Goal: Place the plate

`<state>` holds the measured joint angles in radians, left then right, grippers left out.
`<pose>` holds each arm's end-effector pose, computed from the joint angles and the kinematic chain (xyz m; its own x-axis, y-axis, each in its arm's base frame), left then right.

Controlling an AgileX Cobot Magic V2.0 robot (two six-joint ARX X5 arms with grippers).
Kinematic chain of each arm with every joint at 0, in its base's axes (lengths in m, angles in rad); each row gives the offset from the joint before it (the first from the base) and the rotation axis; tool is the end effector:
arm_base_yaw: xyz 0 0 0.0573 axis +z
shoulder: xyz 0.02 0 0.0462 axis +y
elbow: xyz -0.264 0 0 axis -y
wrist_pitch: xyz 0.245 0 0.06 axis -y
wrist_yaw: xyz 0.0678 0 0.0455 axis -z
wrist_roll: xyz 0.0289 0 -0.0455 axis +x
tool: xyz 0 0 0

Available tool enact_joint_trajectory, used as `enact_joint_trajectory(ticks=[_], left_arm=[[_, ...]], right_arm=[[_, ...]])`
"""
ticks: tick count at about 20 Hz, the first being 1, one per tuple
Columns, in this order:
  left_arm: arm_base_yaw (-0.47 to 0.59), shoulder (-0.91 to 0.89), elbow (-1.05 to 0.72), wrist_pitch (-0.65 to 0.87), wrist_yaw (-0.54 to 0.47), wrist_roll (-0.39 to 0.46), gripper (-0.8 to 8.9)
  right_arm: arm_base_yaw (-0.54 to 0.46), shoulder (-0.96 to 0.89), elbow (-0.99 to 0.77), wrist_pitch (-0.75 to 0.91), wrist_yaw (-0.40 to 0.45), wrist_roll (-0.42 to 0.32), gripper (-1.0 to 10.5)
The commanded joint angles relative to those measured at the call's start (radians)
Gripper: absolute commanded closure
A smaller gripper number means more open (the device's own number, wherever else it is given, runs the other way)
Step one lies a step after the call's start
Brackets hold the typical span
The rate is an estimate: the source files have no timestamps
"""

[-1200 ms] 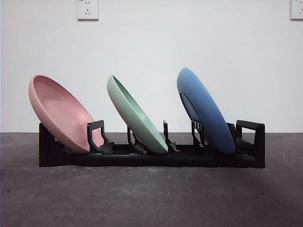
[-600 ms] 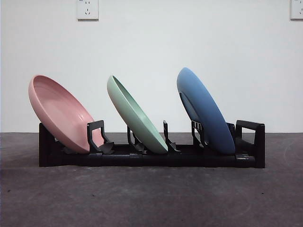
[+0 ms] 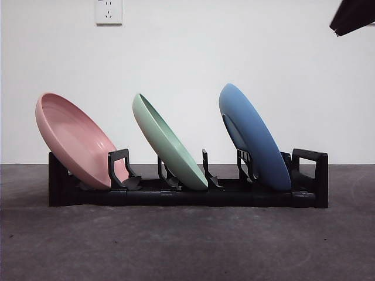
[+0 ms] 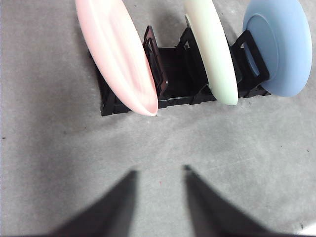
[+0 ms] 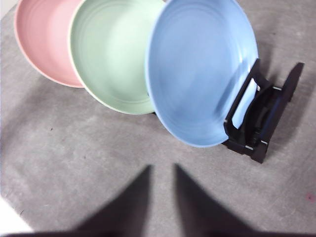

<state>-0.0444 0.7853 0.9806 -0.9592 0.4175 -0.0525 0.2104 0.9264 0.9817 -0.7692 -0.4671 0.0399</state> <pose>0.1294 -0.0175 0.3314 0.6415 -0.4344 -0.6323 0.2964 0.9006 -0.3180 0.1669 0.0490 0.3267 0.5659 0.5813 -0.5846 -0.4934 0.8069 0.3248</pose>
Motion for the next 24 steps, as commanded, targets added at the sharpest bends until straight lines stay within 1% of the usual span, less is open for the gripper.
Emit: enact_joint_trajectory(ticks=[1, 4, 6, 7, 9, 13, 17, 18, 20, 24], left_arm=[[-0.002, 0.005, 0.026, 0.010, 0.003, 0.013, 5.60], [-0.002, 0.005, 0.026, 0.010, 0.003, 0.010, 5.61], [-0.002, 0.005, 0.025, 0.010, 0.003, 0.010, 5.63], [-0.002, 0.005, 0.026, 0.010, 0.003, 0.010, 5.63], [-0.002, 0.005, 0.025, 0.010, 0.003, 0.010, 5.63], [-0.002, 0.004, 0.025, 0.010, 0.003, 0.010, 5.63], [-0.002, 0.005, 0.025, 0.010, 0.003, 0.006, 5.63], [-0.002, 0.005, 0.026, 0.010, 0.003, 0.006, 5.63], [-0.002, 0.005, 0.025, 0.010, 0.003, 0.006, 5.63], [-0.002, 0.005, 0.025, 0.010, 0.003, 0.006, 5.63]], right_arm=[[0.004, 0.009, 0.023, -0.011, 0.019, -0.010, 6.9], [0.004, 0.009, 0.033, -0.033, 0.031, -0.008, 6.9], [0.005, 0.021, 0.062, -0.043, 0.031, 0.018, 6.9], [0.005, 0.040, 0.095, -0.053, 0.030, 0.042, 6.9], [0.006, 0.108, 0.195, -0.105, 0.029, 0.084, 6.9], [0.050, 0.318, 0.458, -0.276, 0.030, 0.077, 6.9], [0.125, 0.492, 0.617, -0.282, 0.031, 0.076, 6.9], [0.145, 0.527, 0.642, -0.276, 0.046, 0.076, 6.9], [0.191, 0.592, 0.679, -0.267, 0.104, 0.076, 6.9], [0.262, 0.693, 0.689, -0.226, 0.191, 0.076, 7.0]])
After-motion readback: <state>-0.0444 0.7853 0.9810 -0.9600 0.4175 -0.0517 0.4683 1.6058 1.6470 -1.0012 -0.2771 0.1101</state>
